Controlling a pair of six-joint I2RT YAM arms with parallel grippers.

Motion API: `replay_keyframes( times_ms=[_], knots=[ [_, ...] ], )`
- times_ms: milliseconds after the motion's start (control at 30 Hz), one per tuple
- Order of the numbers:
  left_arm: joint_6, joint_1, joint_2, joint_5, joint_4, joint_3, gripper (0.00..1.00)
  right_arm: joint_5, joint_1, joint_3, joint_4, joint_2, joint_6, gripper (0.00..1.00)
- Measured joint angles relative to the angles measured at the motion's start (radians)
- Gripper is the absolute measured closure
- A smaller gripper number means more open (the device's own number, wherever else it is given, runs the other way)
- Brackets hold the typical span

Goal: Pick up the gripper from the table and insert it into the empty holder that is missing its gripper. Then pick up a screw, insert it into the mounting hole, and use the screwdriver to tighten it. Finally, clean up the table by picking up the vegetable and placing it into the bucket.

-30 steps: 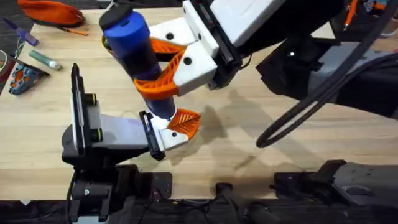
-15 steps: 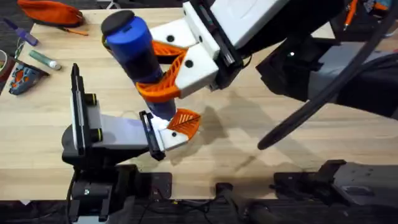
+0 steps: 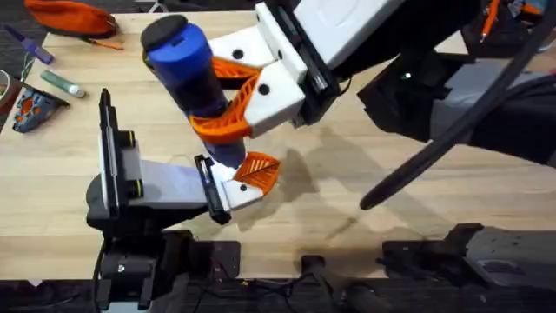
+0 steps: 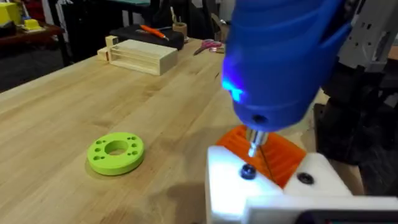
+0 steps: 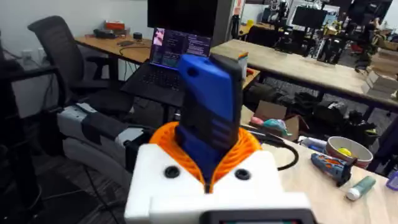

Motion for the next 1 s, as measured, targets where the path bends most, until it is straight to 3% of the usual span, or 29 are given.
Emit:
replay_keyframes(
  times_ms=[1000],
  knots=[
    [0.0,0.0,0.0,0.0,0.0,0.0,0.995,0.023,0.017,0.0,-0.05,0.0,-0.056,0.979]
  ],
)
